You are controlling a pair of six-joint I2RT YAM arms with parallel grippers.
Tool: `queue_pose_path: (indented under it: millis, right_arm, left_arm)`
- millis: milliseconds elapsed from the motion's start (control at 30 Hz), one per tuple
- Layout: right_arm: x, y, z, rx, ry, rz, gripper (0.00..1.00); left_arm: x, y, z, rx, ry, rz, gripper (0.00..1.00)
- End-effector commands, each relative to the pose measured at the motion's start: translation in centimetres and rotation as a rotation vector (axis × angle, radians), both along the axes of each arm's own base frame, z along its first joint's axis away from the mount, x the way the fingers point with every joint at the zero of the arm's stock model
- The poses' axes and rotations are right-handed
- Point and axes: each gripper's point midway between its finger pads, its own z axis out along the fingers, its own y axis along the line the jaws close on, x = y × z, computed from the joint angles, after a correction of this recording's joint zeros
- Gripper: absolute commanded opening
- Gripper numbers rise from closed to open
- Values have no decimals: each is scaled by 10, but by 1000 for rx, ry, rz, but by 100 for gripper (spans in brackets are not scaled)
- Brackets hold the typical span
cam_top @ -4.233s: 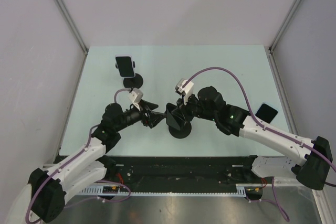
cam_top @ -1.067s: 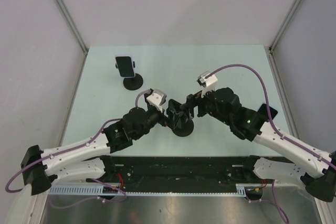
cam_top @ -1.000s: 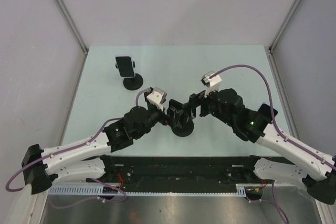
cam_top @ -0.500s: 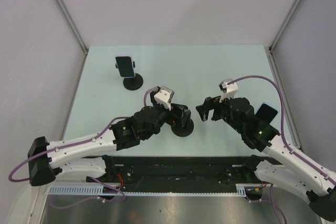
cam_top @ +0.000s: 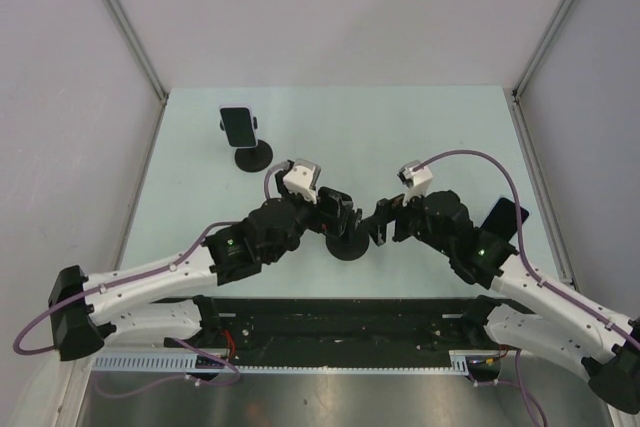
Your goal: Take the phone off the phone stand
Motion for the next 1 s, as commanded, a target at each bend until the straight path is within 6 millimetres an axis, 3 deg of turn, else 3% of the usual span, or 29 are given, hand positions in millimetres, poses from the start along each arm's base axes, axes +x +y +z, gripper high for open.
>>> queue_pose_path:
  millis: [0,233,433,700,833,967]
  right_arm:
    - [-14,26,8,37,-34,126,86]
    - [-31,57,2,57,-36,219,85]
    - [-49,83,10,119,-87,341,82]
    - [-62,108,9,147,-101,429,82]
    - [-66,107,10,139,-108,425,81]
    - [-51,86,11,88,-139,308,80]
  left_arm:
    - [8,5,10,-31,-6,2,100]
    - [22,15,17,-36,-17,21,100]
    - [17,22,19,-31,-33,12,100]
    - [5,14,15,-61,4,-55,100]
    - [2,13,15,-88,32,-61,100]
    - [2,14,7,-75,66,-43,100]
